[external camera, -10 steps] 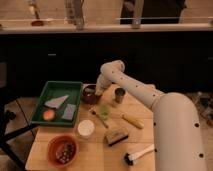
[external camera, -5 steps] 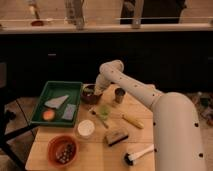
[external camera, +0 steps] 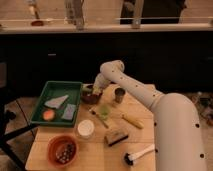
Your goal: Place pepper in purple bowl
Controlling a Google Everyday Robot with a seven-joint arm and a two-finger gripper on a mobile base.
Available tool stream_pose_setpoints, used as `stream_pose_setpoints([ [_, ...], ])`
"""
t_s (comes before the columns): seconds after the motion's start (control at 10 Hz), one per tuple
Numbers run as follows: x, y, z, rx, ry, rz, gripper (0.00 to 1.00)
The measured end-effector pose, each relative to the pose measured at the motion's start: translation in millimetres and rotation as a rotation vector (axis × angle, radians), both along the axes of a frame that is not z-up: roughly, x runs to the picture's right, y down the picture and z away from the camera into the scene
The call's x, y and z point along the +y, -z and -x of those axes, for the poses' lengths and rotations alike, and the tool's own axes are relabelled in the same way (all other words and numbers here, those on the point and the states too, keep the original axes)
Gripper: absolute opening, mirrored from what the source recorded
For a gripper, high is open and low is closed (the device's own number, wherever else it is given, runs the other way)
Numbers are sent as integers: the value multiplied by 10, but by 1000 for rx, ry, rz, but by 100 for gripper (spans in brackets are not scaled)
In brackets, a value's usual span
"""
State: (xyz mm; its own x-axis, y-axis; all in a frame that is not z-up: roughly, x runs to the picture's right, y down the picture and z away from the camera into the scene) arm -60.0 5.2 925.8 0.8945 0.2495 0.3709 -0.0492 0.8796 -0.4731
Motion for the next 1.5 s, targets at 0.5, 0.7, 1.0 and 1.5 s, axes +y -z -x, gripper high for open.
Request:
stream_pose_setpoints([
  [0.5,-35,-1,-19,-59,-83,32,2],
  [0.7,-36,4,-34,-57,-79,38,18],
  [1.0,-28,5,-3,-60,-80,52,50],
  [1.5,-8,2,-19,-56,-93,67,80],
])
